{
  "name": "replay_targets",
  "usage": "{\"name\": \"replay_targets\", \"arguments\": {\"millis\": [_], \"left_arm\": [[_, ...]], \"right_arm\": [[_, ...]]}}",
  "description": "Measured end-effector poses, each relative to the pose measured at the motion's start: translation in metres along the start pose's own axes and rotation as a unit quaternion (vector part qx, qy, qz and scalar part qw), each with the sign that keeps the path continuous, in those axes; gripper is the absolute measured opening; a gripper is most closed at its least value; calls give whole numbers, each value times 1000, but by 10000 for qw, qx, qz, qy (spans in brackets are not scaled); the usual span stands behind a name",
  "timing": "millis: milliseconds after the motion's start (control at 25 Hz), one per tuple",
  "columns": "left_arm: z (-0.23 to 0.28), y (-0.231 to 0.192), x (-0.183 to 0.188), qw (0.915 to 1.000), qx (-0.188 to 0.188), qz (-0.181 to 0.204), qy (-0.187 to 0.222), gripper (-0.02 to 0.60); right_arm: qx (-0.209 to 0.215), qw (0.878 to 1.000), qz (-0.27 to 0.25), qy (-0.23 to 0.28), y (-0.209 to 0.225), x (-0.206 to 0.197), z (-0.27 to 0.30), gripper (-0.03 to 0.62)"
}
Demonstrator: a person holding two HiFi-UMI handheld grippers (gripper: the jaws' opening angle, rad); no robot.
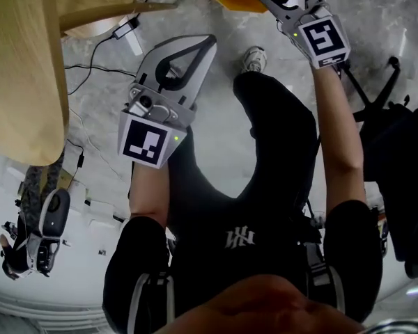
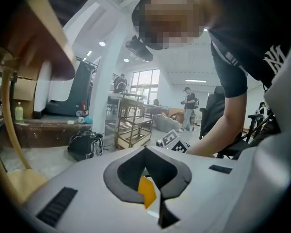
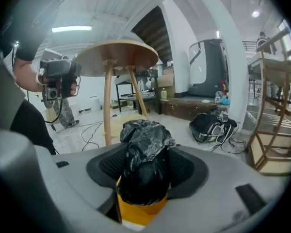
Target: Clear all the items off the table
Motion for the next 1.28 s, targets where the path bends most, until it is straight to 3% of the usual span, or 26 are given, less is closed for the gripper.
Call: {"name": "replay_targets", "arguments": {"millis": [280,520,760,880,1120,1200,1280], "left_arm": [[6,-20,-33,10000,34,-8,-62,14],[7,-28,-41,10000,17,-5,-18,14],[-2,-24,-33,9999,-127,-22,-5,12],[-14,-12,-16,9996,-231,-141,3,14],[-76,28,69,9968,-530,-517,310,12],[-107,41,109,9963,-680,-400,336,12],[-145,47,151,9970,-739,-34,236,14]], "right_arm": [[97,9990,73,-430,8,-58,50,242],[83,9980,224,-586,7,-78,65,290],[0,9958,315,-858,8,-77,53,290],[13,9968,303,-734,3,-41,28,290],[-77,9999,81,81,-28,95,-64,44],[-55,9993,-101,351,-53,155,-101,3],[-68,9983,-373,447,-79,218,-138,3]]}}
Point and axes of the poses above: the fingertips, and each gripper's own axes: z forward along the fingers, y to its right, x out of its top, the point moved 4 cm from there along -z, backward along the fingers, and after that the axes turned 4 degrees about -y, right-handed, at the moved point
